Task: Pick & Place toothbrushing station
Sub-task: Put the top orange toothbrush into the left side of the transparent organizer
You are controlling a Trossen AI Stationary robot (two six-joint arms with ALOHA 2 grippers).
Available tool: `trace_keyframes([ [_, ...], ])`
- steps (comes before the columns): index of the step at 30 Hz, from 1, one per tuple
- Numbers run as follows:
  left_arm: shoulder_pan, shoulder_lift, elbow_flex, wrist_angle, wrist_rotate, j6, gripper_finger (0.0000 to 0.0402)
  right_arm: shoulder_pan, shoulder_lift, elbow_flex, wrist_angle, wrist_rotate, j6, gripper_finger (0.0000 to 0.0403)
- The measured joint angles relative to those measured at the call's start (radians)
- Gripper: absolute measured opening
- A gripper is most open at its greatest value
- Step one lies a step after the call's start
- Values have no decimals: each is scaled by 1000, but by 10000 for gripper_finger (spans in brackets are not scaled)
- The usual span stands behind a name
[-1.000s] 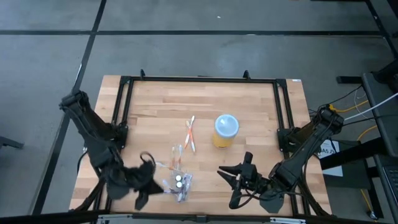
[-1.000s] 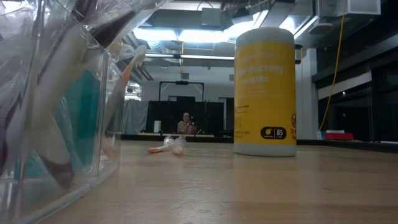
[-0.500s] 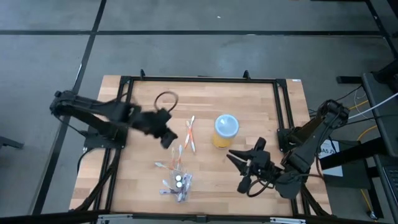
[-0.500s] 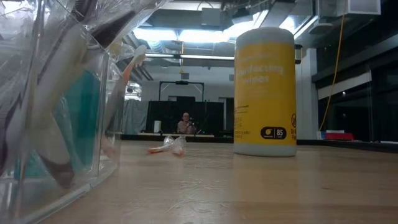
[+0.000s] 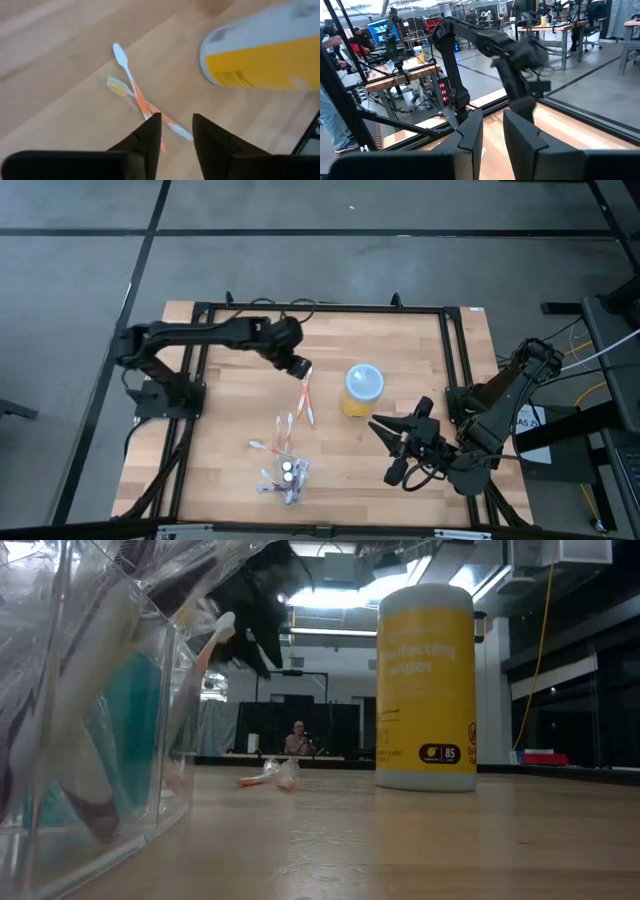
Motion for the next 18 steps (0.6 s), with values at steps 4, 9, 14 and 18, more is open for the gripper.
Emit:
trace_keyframes([
  [4,28,110,0,28,39,-12,136,0,0,0,-2,0,-3,79],
  [9,34,206,0,52,65,-14,150,0,0,0,0,0,-5,79],
  [14,34,251,-1,119,74,-26,145,0,0,0,0,0,-5,79],
  [18,34,270,-1,187,71,-50,144,0,0,0,0,0,-6,79],
])
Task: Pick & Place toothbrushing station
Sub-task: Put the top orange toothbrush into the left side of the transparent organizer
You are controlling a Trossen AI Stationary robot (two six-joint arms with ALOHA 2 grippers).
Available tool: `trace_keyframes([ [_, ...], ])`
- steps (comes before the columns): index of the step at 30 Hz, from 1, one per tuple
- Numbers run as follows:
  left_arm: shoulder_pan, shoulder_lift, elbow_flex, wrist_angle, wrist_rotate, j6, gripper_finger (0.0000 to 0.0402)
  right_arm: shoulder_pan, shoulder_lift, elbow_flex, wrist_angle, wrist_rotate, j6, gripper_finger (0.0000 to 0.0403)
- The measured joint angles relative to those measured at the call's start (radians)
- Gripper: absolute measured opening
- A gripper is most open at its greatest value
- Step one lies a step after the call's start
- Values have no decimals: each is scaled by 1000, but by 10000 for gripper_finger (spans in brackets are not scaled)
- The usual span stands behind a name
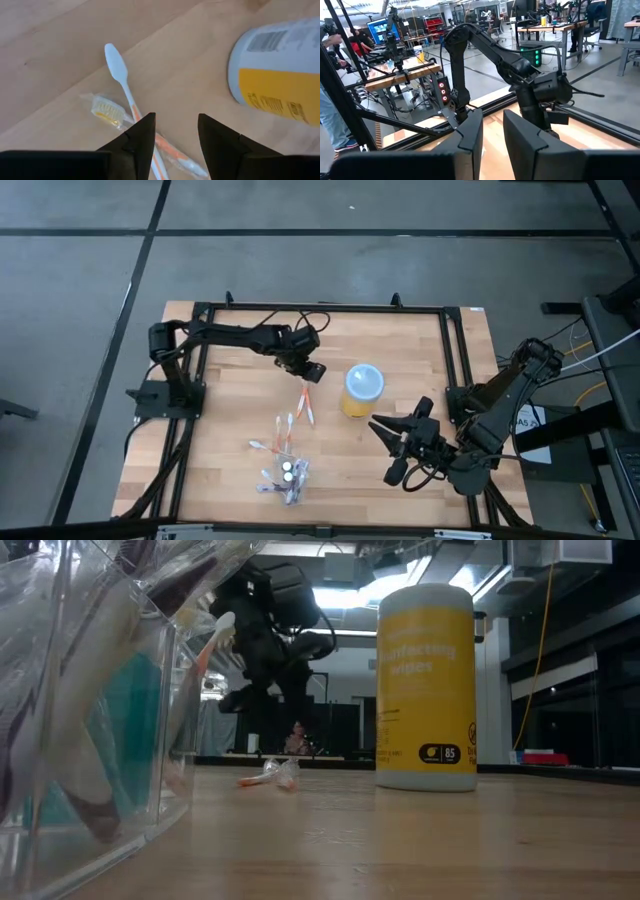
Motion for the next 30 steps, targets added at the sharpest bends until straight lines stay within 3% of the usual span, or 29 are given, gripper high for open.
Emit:
trace_keyframes([
  [30,-1,127,1,22,-58,-10,143,13,0,0,5,-30,4,79],
])
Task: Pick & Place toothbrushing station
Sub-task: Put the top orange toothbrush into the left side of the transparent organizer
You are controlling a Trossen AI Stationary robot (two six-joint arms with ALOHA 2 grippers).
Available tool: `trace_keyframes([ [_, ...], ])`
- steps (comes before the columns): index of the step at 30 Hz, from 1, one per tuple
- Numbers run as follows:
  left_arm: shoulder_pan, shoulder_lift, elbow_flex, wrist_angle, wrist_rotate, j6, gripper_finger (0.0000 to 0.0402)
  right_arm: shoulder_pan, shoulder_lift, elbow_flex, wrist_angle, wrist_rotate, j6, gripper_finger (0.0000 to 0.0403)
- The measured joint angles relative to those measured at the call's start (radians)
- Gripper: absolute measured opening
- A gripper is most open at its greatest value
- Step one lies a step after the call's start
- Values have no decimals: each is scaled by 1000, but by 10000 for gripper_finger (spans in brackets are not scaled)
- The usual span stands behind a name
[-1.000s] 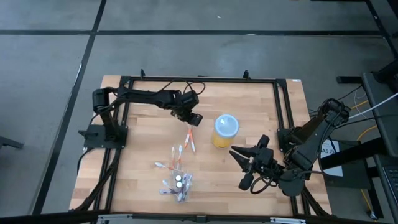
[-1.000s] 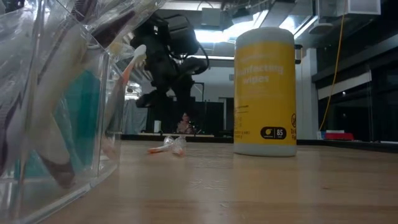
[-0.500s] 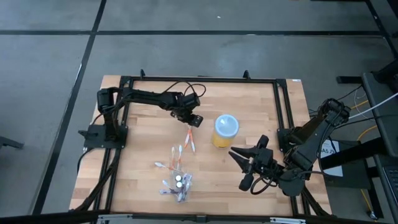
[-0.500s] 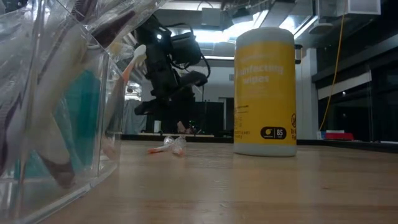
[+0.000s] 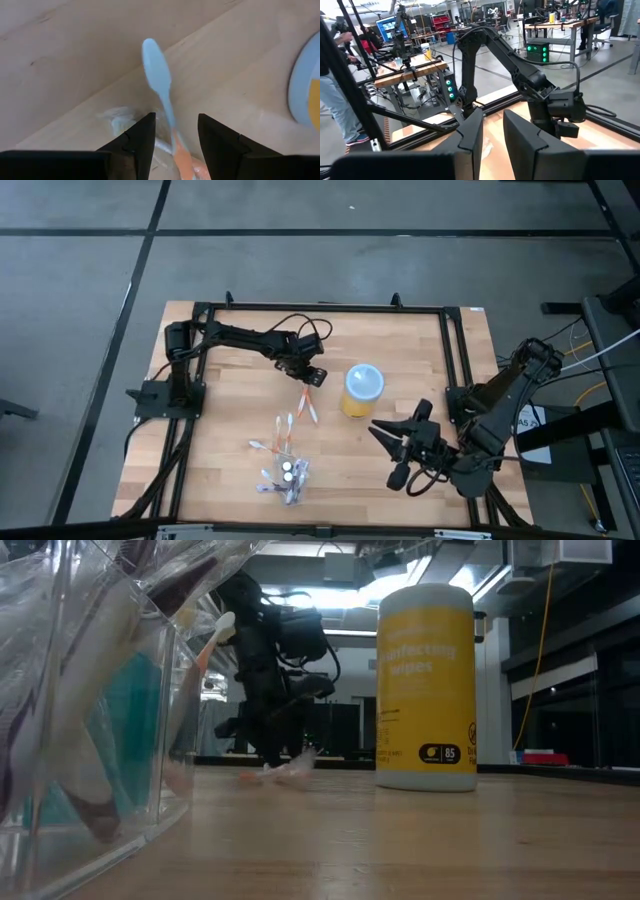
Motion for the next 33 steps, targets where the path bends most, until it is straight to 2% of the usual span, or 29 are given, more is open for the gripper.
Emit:
trace_keyframes([
  [8,0,12,0,13,-43,-44,132,21,1,0,3,31,1,79],
  [11,7,12,0,13,-47,-52,101,24,1,0,3,34,1,79],
  [16,27,12,0,20,-45,-52,21,23,1,0,3,34,2,79],
  [22,49,-2,0,58,-4,-50,11,30,1,0,4,34,16,79],
  [27,55,-92,0,72,39,-36,8,43,1,0,4,39,35,79],
  [33,33,-321,0,73,14,-22,6,43,1,0,4,38,41,79],
])
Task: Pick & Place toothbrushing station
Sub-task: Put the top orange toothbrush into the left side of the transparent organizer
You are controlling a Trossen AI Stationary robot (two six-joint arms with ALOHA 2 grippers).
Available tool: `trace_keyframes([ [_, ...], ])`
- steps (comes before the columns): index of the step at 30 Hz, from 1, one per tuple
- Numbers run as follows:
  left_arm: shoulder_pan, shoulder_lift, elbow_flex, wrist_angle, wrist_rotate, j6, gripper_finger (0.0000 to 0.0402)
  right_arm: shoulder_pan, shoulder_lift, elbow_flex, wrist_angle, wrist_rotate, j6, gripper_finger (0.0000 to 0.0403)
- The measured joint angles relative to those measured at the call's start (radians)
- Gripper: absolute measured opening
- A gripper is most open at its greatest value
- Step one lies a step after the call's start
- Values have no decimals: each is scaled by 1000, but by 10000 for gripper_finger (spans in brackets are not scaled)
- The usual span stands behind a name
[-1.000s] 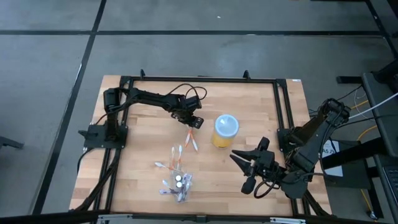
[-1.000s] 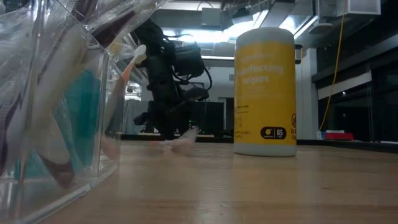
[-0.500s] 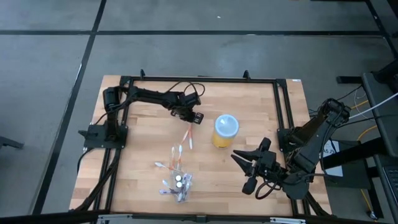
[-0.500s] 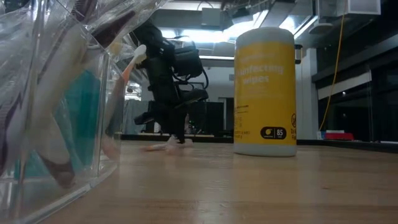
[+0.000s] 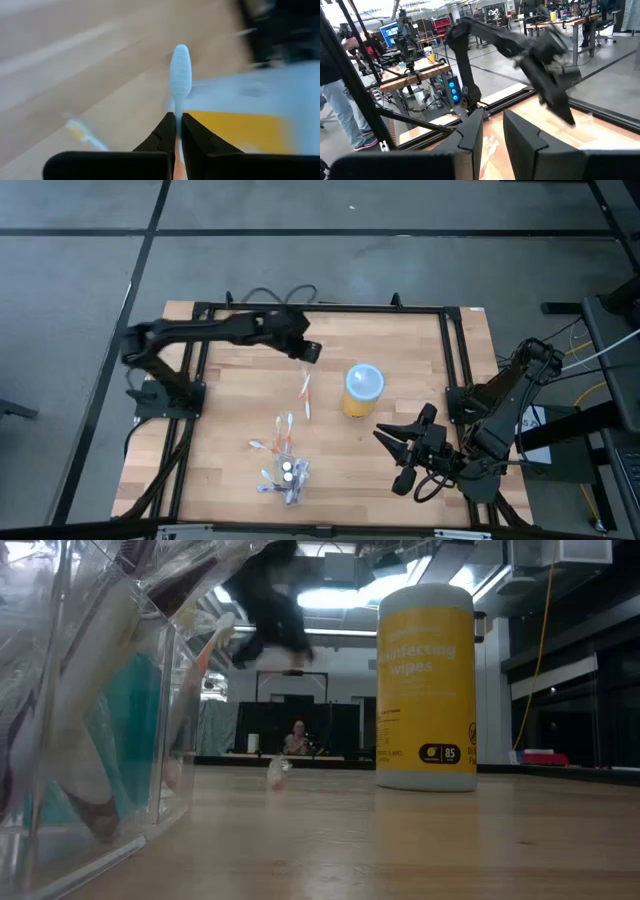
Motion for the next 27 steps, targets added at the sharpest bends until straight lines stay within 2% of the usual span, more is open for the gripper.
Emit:
trace_keyframes([
  [3,-58,-146,0,-14,-67,8,6,0,0,0,0,0,0,79],
  [6,-161,-287,0,-54,-220,9,5,0,0,0,0,0,-1,79],
  [11,-433,-428,0,-144,-623,-113,5,0,0,0,0,0,-12,79],
  [13,-540,-441,0,-169,-791,-179,4,0,0,0,0,0,-22,79],
  [16,-654,-427,0,-230,-983,-289,4,0,0,0,0,-1,-26,79],
  [18,-699,-400,0,-288,-1049,-370,4,0,0,0,0,-9,-26,79],
  [22,-779,-323,0,-426,-1112,-613,4,0,0,0,0,-35,-22,79],
  [27,-870,-214,0,-460,-1159,-802,4,0,0,0,0,-54,-3,79],
])
